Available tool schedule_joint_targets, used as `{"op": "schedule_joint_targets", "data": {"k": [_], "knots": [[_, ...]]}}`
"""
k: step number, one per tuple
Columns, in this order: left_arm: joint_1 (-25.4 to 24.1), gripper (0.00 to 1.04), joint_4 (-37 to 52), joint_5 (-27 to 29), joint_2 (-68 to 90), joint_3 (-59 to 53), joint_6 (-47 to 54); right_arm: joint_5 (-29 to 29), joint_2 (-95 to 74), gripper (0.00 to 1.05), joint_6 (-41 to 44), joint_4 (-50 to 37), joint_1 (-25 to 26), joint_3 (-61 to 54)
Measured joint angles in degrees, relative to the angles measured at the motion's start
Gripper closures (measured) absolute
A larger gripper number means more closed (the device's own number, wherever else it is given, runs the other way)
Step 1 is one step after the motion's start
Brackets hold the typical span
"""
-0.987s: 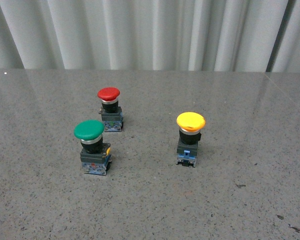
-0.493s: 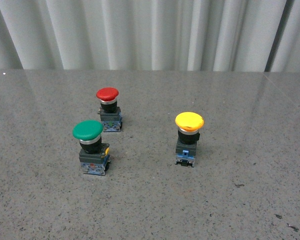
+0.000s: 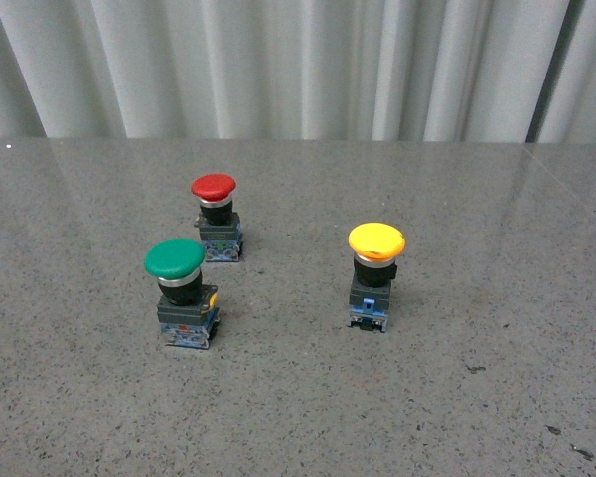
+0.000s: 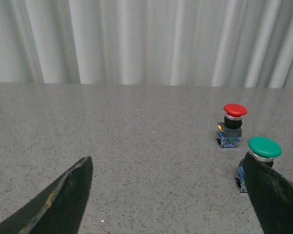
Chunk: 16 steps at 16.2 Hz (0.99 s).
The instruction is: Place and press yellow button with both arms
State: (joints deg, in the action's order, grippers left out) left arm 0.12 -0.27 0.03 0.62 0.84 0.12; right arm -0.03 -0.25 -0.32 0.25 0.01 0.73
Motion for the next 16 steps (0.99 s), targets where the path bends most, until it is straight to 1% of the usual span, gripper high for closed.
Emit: {"op": "schedule_joint_targets", "data": {"k": [1,2,3,5,6,8,12,13,15,16], "knots": [[0.0,0.06,0.0,0.0,0.0,0.0,0.0,2.0,-2.1,0.06,-2.6,-3.6,-1.2,0.1],[0.0,0.07,0.0,0.0,0.0,0.0,0.0,2.1,-9.1,0.06,-7.0,-10.1,-2.4,1.7],[0.0,0.07,0.0,0.0,0.0,0.0,0.0,2.6,-17.6,0.06,-8.8,-17.3,-4.1,4.6],[0.0,0.07,0.0,0.0,0.0,0.0,0.0,2.8,-37.2,0.06,-9.0,-31.6,-9.5,14.6],[0.0,0.07,0.0,0.0,0.0,0.0,0.0,2.7,-45.2,0.06,-8.8,-35.2,-11.8,19.4],[0.0,0.07,0.0,0.0,0.0,0.0,0.0,2.6,-61.2,0.06,-8.3,-37.3,-16.6,29.2],[0.0,0.07,0.0,0.0,0.0,0.0,0.0,3.3,-82.4,0.06,-5.6,-33.8,-27.3,45.3],[0.0,0.07,0.0,0.0,0.0,0.0,0.0,4.0,-86.5,0.06,-5.0,-32.3,-29.4,47.8],[0.0,0.07,0.0,0.0,0.0,0.0,0.0,4.6,-91.6,0.07,-4.2,-30.3,-31.7,48.9],[0.0,0.07,0.0,0.0,0.0,0.0,0.0,4.8,-93.2,0.16,-4.1,-29.6,-32.0,48.9]]}}
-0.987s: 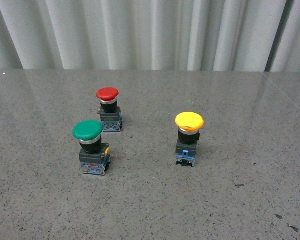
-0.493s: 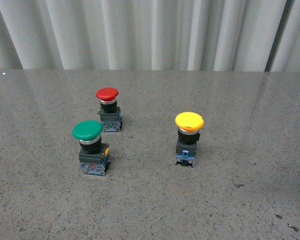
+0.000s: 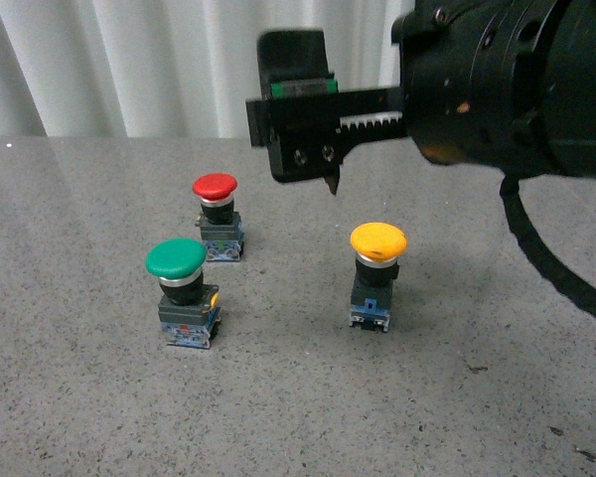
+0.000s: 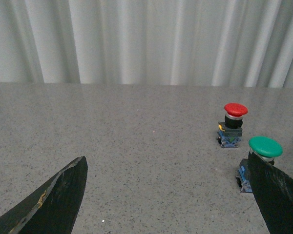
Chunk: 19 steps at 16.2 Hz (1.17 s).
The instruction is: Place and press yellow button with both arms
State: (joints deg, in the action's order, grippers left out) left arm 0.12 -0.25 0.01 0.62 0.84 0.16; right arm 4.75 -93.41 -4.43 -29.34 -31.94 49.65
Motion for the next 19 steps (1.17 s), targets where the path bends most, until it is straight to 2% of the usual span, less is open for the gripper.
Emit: {"op": "schedule_joint_targets", "data": {"k": [8,9,19], "knots": [[0.0,0.07,0.0,0.0,0.0,0.0,0.0,-1.5,1.6,0.99,0.1,6.1,2.4,-3.0],[0.0,0.07,0.0,0.0,0.0,0.0,0.0,-1.6,1.6,1.03,0.2,6.6,2.4,-3.5],[0.0,0.07,0.0,0.0,0.0,0.0,0.0,-4.3,-1.2,1.03,0.2,6.3,1.6,-3.9]]}}
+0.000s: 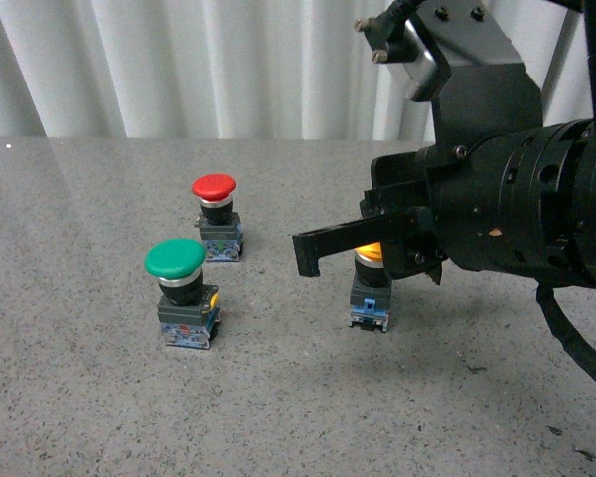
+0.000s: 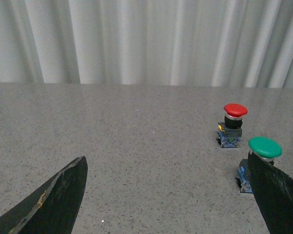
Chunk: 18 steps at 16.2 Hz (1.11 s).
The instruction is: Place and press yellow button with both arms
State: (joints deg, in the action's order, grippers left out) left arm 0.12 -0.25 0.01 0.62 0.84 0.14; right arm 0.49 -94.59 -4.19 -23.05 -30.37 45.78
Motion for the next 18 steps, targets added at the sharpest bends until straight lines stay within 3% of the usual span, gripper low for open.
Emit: {"op": "schedule_joint_targets", "data": {"k": [15,18], "knots": [[0.0,0.07,0.0,0.0,0.0,0.0,0.0,0.1,-2.1,1.03,2.6,2.8,0.1,0.5],[0.0,0.07,0.0,0.0,0.0,0.0,0.0,-1.4,-1.0,1.03,1.8,-2.9,0.4,-1.4]]}}
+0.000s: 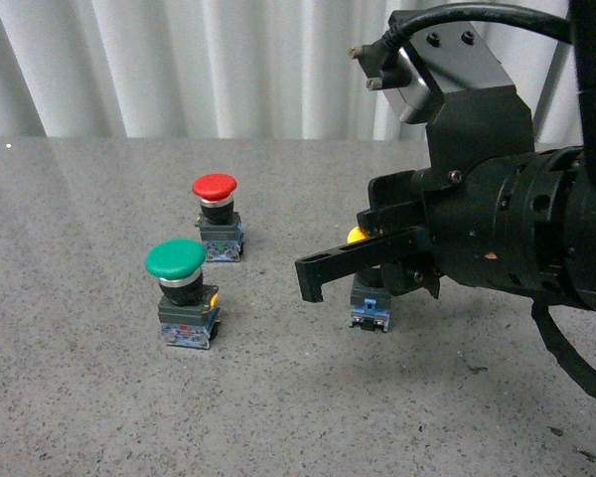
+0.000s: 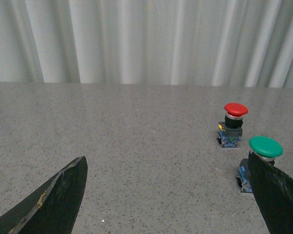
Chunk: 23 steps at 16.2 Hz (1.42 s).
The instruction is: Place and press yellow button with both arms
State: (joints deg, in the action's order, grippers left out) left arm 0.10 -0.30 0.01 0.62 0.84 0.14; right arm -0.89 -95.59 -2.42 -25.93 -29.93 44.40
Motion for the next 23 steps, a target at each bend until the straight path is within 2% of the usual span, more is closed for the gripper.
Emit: {"op": "schedule_joint_targets", "data": {"k": [1,2,4,5,7,10,12,13,14,16,21,22,23], "knots": [[0.0,0.07,0.0,0.0,0.0,0.0,0.0,-1.2,1.4,1.03,-3.6,-10.1,0.1,-2.1],[0.0,0.07,0.0,0.0,0.0,0.0,0.0,-1.3,3.7,1.03,-5.9,-16.3,0.4,-2.0],[0.0,0.07,0.0,0.0,0.0,0.0,0.0,-1.1,8.1,1.03,-11.1,-23.8,1.2,-0.9],[0.0,0.07,0.0,0.0,0.0,0.0,0.0,-0.7,9.5,1.03,-13.2,-23.8,1.6,-0.9],[0.0,0.07,0.0,0.0,0.0,0.0,0.0,0.3,11.9,1.03,-15.9,-21.2,3.5,-3.5],[0.0,0.07,0.0,0.0,0.0,0.0,0.0,1.6,26.2,1.03,-16.0,-14.7,5.1,-12.2],[0.0,0.07,0.0,0.0,0.0,0.0,0.0,16.6,39.0,1.03,-7.9,-3.7,5.8,-18.9],[0.0,0.07,0.0,0.1,0.0,0.0,0.0,18.8,51.0,1.03,-2.4,5.0,11.5,-26.6],[0.0,0.07,0.0,0.0,0.0,0.0,0.0,17.7,56.6,1.03,-1.0,8.0,14.1,-29.4],[0.0,0.07,0.1,0.0,0.0,0.0,0.0,13.7,66.4,1.03,0.8,8.3,17.6,-32.6],[0.0,0.07,0.0,0.0,0.0,0.0,0.0,7.8,73.3,1.03,1.7,10.3,23.3,-38.3],[0.0,0.07,0.0,0.0,0.0,0.0,0.0,3.3,75.1,1.03,1.9,10.9,26.9,-38.7],[0.0,0.07,0.0,0.1,0.0,0.0,0.0,1.8,76.3,1.03,2.0,11.4,30.4,-39.3]]}}
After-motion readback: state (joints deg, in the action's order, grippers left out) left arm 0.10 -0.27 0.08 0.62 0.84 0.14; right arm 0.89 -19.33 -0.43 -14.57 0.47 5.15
